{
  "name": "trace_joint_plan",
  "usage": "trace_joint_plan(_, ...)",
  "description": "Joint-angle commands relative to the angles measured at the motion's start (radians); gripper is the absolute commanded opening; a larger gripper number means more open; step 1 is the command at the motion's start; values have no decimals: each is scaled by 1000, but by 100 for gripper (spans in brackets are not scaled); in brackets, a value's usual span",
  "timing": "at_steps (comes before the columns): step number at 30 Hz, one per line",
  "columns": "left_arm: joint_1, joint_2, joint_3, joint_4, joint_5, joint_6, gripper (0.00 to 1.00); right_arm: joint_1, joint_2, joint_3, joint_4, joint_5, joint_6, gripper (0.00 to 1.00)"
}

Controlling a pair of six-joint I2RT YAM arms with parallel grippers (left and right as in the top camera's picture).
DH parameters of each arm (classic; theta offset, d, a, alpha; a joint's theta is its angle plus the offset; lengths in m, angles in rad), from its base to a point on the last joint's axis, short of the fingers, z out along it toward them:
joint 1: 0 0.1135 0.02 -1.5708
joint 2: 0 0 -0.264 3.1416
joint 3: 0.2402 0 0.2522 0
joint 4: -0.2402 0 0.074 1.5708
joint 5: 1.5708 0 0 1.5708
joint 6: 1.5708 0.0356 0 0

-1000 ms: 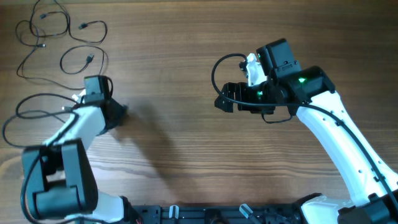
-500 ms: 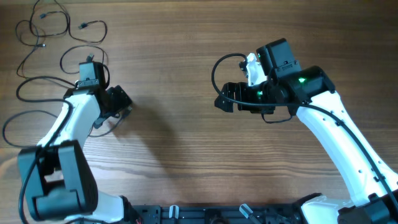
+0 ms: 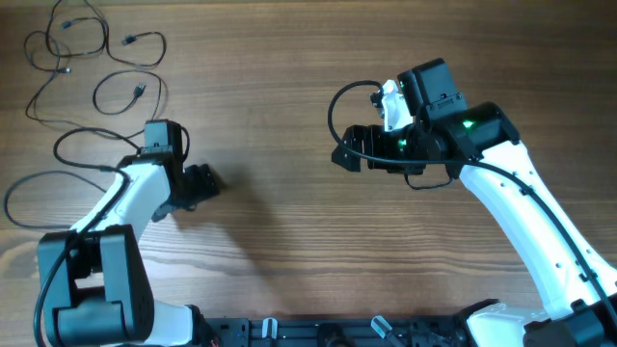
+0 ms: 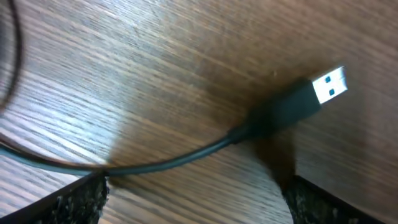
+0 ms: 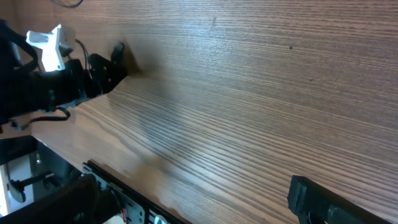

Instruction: Untangle cables

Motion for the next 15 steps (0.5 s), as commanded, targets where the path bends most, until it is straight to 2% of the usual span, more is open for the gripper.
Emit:
trace_joint_plan(1,-1,-4,-26,31,-107,22,87,3,12,-3,2,-12,2,100)
trace_joint_plan(4,3,2,-26,43,-144,21,87,3,12,-3,0,-12,2,100)
trace_joint_plan(6,27,20,-26,65,-156,21,65,3,12,-3,-5,-12,-1,100)
trace_joint_plan(7,55,37,-26,88,-156,16,63,3,12,-3,-9,-12,-5,100)
trace_joint_plan(10,137,47,-25,141,-155,-47,67,3,12,-3,-21,-12,-22,100)
trace_joint_plan(15,187,47,71,146,-149,-47,72,3,12,-3,-14,-12,-22,100)
